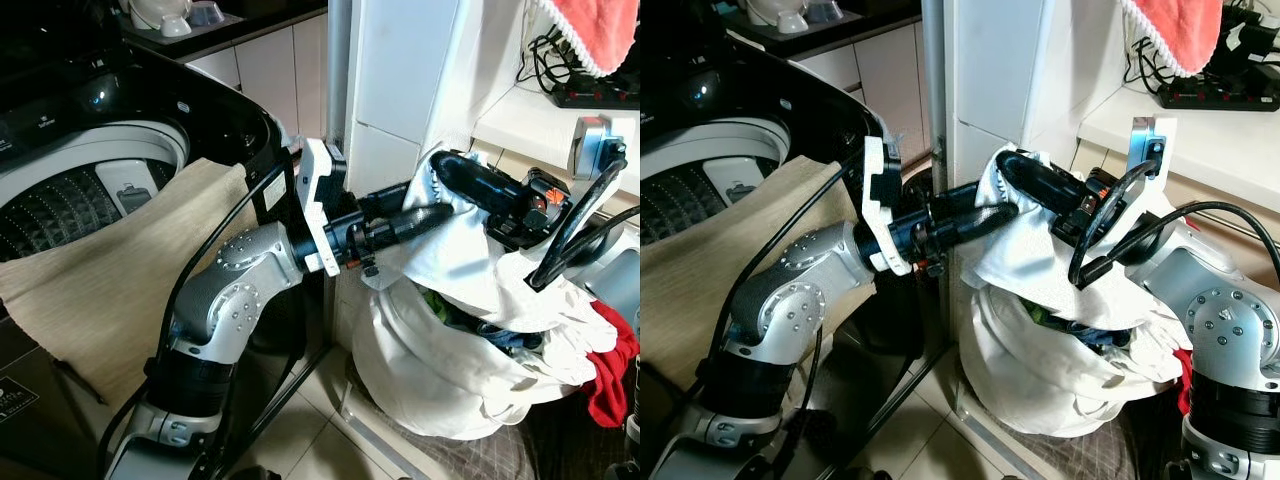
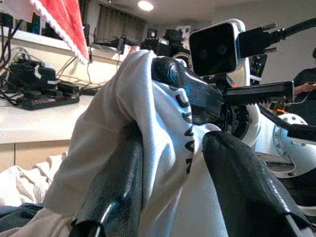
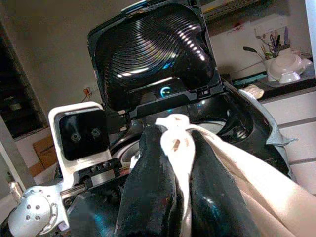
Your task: Clothes washing
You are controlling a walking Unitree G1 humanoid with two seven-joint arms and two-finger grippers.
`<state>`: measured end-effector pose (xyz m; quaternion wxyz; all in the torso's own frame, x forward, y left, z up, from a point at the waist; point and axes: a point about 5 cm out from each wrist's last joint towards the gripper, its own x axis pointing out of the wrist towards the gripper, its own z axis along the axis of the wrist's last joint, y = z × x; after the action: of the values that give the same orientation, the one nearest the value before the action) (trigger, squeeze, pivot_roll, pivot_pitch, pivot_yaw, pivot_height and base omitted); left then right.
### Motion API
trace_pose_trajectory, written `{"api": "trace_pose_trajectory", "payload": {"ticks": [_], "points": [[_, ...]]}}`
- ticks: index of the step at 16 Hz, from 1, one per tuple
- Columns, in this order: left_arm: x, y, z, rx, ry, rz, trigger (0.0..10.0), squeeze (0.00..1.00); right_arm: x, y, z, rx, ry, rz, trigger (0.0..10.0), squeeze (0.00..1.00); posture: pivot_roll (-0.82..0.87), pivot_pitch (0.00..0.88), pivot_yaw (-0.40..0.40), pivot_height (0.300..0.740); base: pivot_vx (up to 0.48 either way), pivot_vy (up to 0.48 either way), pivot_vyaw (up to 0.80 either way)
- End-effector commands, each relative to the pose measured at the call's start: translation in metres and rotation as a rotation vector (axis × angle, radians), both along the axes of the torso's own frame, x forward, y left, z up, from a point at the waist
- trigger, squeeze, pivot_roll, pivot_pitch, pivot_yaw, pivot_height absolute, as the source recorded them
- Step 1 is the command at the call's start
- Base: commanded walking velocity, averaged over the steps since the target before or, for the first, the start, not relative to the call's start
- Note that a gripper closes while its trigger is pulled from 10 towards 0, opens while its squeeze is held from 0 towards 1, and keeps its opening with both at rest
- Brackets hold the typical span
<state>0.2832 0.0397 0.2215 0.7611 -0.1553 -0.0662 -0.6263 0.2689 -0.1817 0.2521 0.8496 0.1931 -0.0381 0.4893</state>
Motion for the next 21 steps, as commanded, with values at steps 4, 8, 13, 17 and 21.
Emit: {"api": "trace_pose_trajectory", "payload": {"ticks": [4, 8, 13, 17, 21], "points": [[-0.001, -0.013, 0.002, 0.040, -0.044, -0.019, 10.0, 1.00, -0.005, 0.005, 0.008, -0.015, -0.039, 0.030, 0.0, 0.00, -0.18, 0.000, 0.056, 0.740, 0.000, 0.000, 0.00], [0.002, -0.018, 0.004, 0.032, -0.044, 0.003, 10.0, 1.00, -0.005, 0.005, 0.008, -0.017, -0.040, 0.032, 0.0, 0.00, -0.18, 0.000, 0.056, 0.740, 0.000, 0.000, 0.00], [0.004, -0.014, 0.003, 0.023, -0.026, 0.011, 0.0, 0.00, -0.005, 0.006, 0.006, -0.025, -0.035, 0.033, 0.0, 0.00, -0.18, 0.000, 0.055, 0.740, 0.000, 0.000, 0.00], [0.004, -0.014, 0.004, 0.011, -0.027, 0.011, 0.0, 0.00, -0.005, 0.006, 0.006, -0.026, -0.035, 0.033, 0.0, 0.00, -0.17, 0.000, 0.052, 0.740, 0.000, 0.000, 0.00], [0.005, -0.013, 0.004, 0.009, -0.033, 0.013, 0.0, 0.00, -0.004, 0.006, 0.005, -0.029, -0.036, 0.024, 0.0, 0.00, -0.17, 0.000, 0.055, 0.740, 0.000, 0.000, 0.00]]}}
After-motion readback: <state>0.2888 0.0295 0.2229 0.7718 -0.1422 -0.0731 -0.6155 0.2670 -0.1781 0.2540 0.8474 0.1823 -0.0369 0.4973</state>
